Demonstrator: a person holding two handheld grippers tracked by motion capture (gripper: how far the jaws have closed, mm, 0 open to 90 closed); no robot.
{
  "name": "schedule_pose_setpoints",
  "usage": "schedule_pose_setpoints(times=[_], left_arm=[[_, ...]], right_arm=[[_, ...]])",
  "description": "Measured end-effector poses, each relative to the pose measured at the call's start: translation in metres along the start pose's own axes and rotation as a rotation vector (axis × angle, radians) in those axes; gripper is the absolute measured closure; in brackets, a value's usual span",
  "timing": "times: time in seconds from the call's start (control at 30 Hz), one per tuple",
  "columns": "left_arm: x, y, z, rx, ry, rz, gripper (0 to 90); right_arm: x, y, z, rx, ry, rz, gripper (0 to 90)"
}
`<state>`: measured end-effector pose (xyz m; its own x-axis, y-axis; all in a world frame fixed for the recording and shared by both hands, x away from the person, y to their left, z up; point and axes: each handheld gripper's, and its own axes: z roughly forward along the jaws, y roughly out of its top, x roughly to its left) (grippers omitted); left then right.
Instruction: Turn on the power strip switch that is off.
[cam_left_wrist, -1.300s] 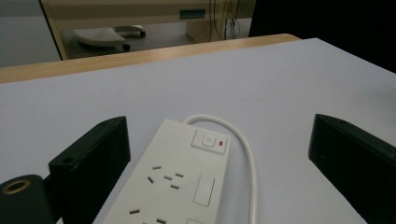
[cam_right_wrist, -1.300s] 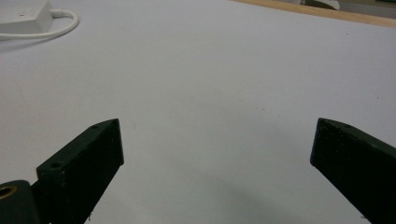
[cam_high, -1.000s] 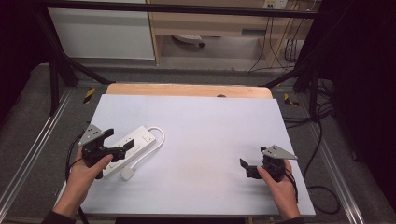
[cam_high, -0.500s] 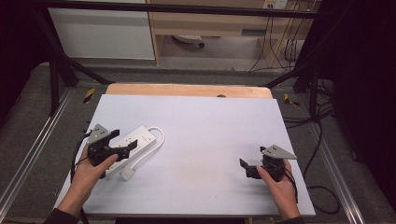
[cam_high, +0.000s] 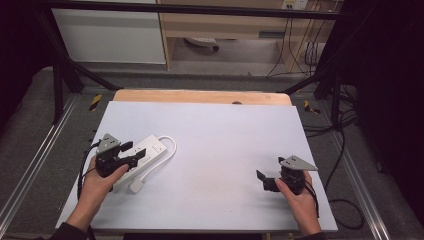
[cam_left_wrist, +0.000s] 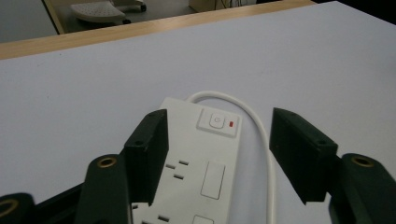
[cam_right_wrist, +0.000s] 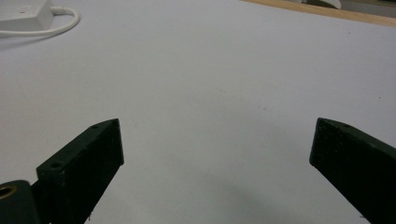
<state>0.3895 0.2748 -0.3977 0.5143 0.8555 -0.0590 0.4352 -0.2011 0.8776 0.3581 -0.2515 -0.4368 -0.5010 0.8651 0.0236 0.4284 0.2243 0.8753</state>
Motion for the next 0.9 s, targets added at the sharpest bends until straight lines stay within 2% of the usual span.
schedule_pose_setpoints(times=[0.23, 0.33, 0.47, 0.9], left_arm=[[0.001, -0.002, 0.002, 0.034, -0.001, -0.004, 51.3], [0.002, -0.004, 0.005, 0.07, 0.001, -0.014, 56.0], [0.003, -0.005, 0.009, 0.084, 0.003, -0.013, 60.8], [0.005, -0.009, 0.022, 0.139, -0.044, 0.0, 80.0]], right_arm=[[0.001, 0.0, 0.001, 0.001, 0.006, 0.002, 3.3], [0.001, 0.0, 0.0, 0.001, 0.005, 0.003, 3.3], [0.001, 0.0, 0.001, 0.002, 0.006, 0.002, 3.4], [0.001, 0.0, 0.001, 0.004, 0.005, -0.001, 3.4]])
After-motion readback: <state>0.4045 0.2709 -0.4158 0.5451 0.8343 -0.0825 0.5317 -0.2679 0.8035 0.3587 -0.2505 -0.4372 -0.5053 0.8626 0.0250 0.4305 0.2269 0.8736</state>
